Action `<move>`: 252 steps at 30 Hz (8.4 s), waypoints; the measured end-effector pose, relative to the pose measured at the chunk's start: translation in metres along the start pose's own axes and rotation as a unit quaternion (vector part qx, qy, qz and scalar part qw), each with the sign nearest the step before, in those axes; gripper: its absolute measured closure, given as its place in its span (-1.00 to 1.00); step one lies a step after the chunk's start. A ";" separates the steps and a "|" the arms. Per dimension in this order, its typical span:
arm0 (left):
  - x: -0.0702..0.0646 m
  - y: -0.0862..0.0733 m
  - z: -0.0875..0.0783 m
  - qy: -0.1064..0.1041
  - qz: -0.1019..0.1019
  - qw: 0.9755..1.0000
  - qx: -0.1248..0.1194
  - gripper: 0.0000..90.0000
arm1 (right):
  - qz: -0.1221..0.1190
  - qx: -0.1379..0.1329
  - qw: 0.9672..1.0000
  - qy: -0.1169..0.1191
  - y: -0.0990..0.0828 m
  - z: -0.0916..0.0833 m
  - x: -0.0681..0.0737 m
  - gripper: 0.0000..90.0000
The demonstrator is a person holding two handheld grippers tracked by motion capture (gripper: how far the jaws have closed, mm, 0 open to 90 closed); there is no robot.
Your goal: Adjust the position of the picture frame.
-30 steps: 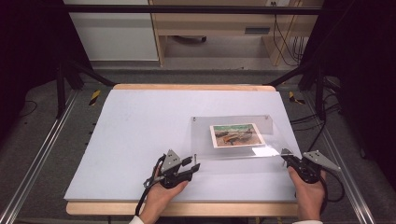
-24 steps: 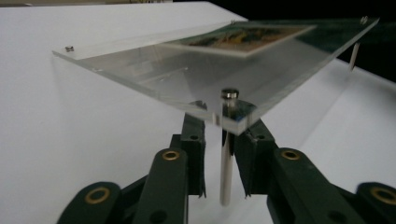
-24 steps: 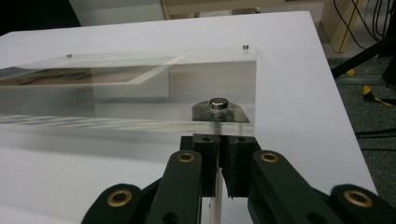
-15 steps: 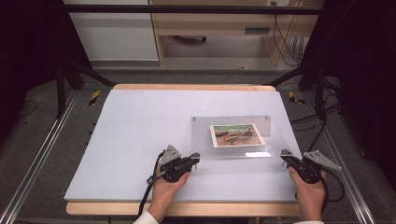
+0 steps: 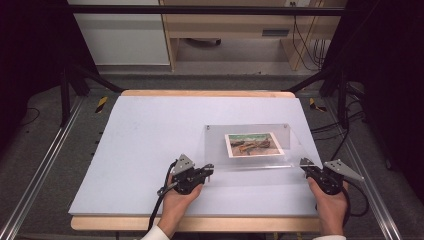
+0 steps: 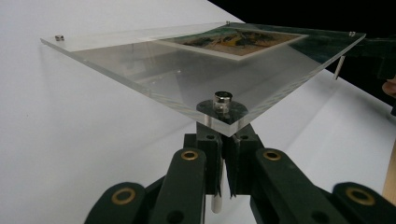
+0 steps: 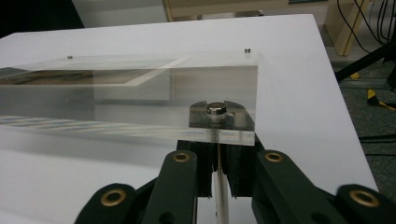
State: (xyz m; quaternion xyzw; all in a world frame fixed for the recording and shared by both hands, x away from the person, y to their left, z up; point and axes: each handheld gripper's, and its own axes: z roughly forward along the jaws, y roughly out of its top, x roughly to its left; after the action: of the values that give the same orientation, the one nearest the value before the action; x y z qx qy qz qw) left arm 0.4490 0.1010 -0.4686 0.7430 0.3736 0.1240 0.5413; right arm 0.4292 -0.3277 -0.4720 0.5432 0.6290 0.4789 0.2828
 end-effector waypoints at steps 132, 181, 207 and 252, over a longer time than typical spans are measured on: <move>0.097 -0.007 -0.098 0.069 -0.007 0.997 0.020 0.86 | -0.031 0.032 0.997 0.058 0.004 0.051 0.141 0.88; 0.095 -0.018 -0.092 0.083 -0.005 0.995 0.049 0.86 | -0.036 0.063 0.996 0.058 -0.006 0.051 0.142 0.88; 0.098 -0.020 -0.090 0.099 0.009 0.994 0.056 0.85 | -0.041 0.078 0.994 0.059 -0.009 0.054 0.142 0.87; 0.088 -0.016 -0.100 0.061 -0.003 0.996 0.071 -0.64 | -0.070 0.086 0.991 0.074 -0.002 0.022 0.137 -0.60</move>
State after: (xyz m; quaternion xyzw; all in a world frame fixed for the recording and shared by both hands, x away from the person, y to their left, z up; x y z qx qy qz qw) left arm 0.4440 0.2353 -0.4639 0.7690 0.4163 0.1406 0.4642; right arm 0.4131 -0.1903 -0.4595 0.4832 0.7237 0.4404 0.2209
